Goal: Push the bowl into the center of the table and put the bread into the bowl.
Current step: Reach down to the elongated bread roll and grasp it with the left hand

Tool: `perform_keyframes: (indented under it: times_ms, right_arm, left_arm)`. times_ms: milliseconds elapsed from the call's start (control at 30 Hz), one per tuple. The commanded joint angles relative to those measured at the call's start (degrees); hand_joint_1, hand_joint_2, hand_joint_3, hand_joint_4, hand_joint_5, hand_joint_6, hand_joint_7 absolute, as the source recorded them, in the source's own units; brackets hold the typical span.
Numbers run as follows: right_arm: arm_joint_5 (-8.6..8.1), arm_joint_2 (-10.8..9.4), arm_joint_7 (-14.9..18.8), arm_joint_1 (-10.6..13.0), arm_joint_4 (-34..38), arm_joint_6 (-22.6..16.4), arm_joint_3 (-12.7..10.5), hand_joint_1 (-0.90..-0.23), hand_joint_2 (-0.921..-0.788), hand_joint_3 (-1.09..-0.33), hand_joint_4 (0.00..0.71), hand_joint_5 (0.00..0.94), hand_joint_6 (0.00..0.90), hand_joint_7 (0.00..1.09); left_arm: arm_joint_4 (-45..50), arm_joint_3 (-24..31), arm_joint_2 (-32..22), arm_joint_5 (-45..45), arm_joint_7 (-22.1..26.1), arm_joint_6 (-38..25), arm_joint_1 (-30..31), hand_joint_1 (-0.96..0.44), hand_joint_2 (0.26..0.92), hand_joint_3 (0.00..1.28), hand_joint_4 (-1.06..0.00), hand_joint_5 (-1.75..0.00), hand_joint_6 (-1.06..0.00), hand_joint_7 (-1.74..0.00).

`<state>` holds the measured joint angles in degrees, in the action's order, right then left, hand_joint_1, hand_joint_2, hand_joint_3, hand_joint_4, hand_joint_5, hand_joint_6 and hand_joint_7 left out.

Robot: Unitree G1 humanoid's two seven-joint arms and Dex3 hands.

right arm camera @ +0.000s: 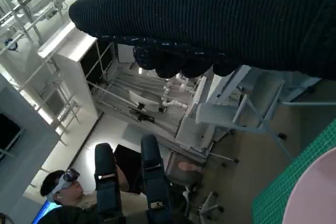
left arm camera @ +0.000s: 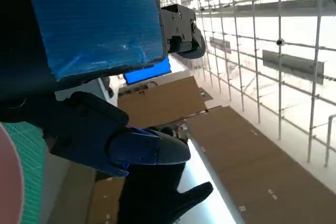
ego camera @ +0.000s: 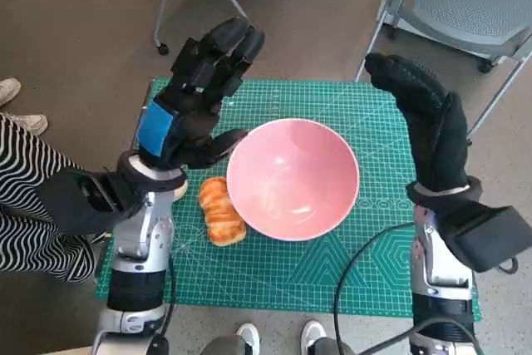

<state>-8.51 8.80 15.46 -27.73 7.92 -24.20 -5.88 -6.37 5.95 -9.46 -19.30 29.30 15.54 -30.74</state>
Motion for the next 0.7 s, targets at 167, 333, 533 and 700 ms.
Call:
perform_keyframes:
  times_ms: [167, 333, 533, 700]
  right_arm:
    - [1.21, 0.5, -1.3, 2.2, -0.8, 1.2, 0.2, -0.683, -0.921, -0.737, 0.180, 0.016, 0.060, 0.59]
    - [1.04, 0.3, -1.7, 2.7, -1.1, 1.2, -0.1, -0.688, -0.921, -0.732, 0.191, 0.019, 0.061, 0.60]
    - [0.91, -0.2, -2.2, 2.9, -1.3, 1.4, -0.1, -0.692, -0.921, -0.730, 0.197, 0.020, 0.059, 0.60]
    - [0.93, -0.4, -2.4, 3.1, -1.6, 1.6, 0.0, -0.694, -0.921, -0.730, 0.199, 0.018, 0.060, 0.60]
  left_arm:
    - [-10.6, 4.0, -15.4, 5.6, 8.8, 12.1, -4.3, -0.53, 0.921, 0.21, -0.16, -0.07, 0.00, -0.57]
    - [-17.2, 3.7, -21.5, 5.6, 15.7, 17.6, -6.7, -0.48, 0.921, 0.17, -0.18, -0.07, 0.00, -0.56]
    - [-22.1, 2.4, -27.0, 7.7, 20.9, 24.9, -7.1, -0.46, 0.903, 0.09, -0.23, -0.07, -0.01, -0.60]
    - [-24.7, 1.2, -30.8, 8.7, 24.7, 29.0, -6.8, -0.46, 0.875, 0.03, -0.28, -0.05, -0.10, -0.59]
